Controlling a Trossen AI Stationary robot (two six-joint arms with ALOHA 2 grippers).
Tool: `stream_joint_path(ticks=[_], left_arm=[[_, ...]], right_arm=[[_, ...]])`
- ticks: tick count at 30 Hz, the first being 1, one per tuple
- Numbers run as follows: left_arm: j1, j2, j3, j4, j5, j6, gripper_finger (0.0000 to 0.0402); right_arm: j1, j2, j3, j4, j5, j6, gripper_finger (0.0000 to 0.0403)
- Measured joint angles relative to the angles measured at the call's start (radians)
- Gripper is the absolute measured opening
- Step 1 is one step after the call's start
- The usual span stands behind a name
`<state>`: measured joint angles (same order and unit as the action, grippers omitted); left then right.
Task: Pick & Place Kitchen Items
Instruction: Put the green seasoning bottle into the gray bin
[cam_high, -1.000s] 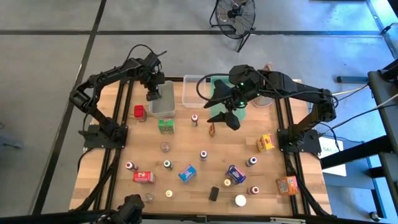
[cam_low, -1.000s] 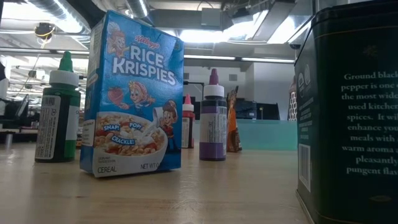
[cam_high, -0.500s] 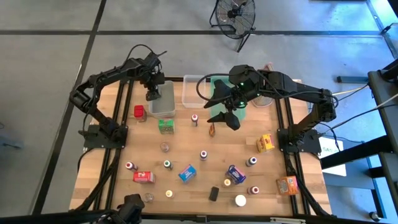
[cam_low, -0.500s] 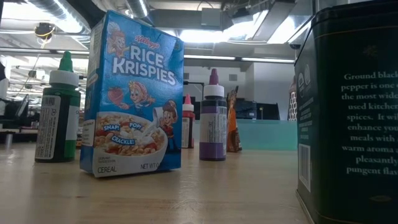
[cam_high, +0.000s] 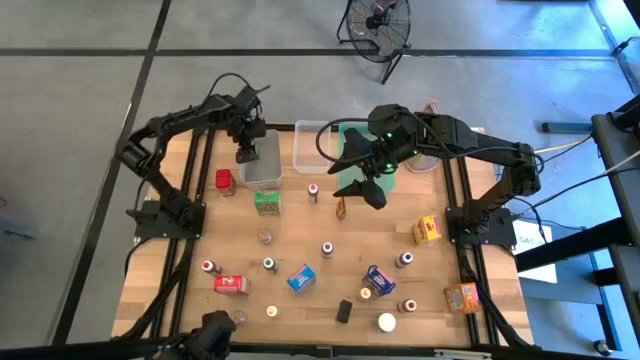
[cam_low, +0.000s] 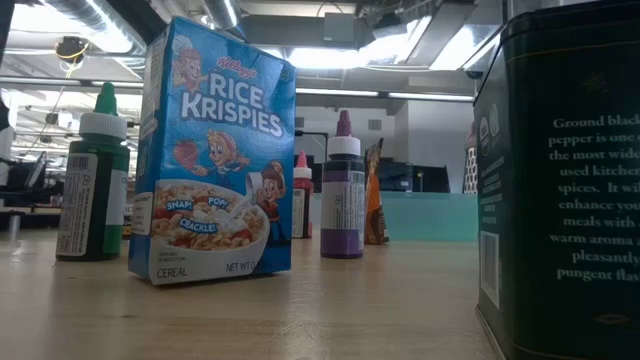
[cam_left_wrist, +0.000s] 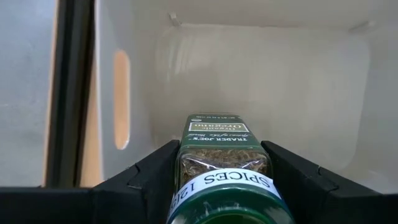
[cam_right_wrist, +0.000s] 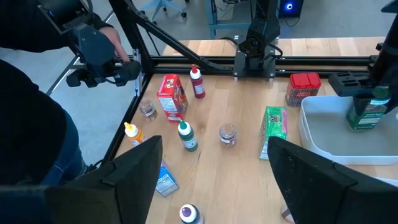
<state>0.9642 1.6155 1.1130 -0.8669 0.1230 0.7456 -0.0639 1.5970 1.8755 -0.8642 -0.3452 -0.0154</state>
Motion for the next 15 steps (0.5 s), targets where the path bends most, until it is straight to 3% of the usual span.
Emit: stream_joint_path(ticks=[15], left_arm=[[0.000, 0.018, 0.000, -0.001, -0.041, -0.023, 0.0228]], right_arm=[[0.000, 0.000, 0.000, 0.000, 0.001, 0.000, 0.0293]])
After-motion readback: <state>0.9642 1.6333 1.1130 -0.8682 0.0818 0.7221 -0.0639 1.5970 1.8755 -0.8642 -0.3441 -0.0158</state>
